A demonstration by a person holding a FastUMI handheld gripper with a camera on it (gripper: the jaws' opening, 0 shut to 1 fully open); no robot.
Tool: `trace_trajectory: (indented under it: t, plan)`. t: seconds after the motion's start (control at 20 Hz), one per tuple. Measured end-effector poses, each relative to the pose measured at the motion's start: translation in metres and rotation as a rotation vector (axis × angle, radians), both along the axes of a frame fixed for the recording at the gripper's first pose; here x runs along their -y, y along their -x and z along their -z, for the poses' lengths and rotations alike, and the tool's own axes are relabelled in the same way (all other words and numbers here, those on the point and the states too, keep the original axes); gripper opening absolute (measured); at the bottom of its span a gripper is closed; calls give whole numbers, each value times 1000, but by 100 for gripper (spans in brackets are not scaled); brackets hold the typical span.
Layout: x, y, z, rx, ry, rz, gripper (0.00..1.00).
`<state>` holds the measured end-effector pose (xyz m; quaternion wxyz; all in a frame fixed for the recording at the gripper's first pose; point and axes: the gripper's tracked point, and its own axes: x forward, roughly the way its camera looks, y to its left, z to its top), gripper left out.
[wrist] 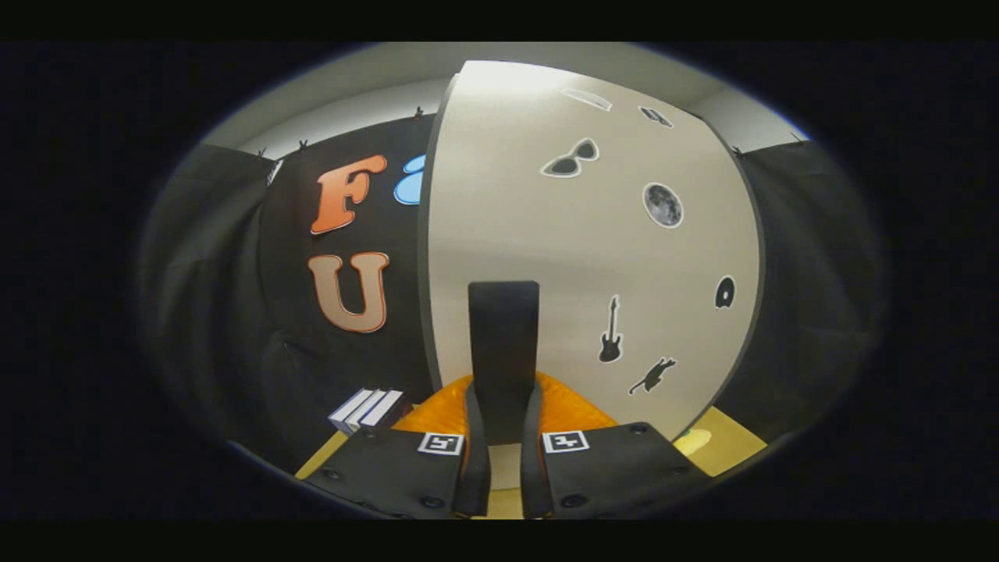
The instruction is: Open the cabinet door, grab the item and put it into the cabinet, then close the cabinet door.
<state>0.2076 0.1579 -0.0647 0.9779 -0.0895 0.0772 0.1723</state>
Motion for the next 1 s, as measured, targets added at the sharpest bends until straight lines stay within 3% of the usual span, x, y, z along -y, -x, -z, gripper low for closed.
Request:
trace_trajectory:
  t: [0.4, 0.7, 1.0]
  plan:
    - [62, 49, -16, 60, 28, 50, 23]
    - [116, 71, -30, 140, 109, 145, 22]
    - [148, 79, -36, 124, 64, 195, 21]
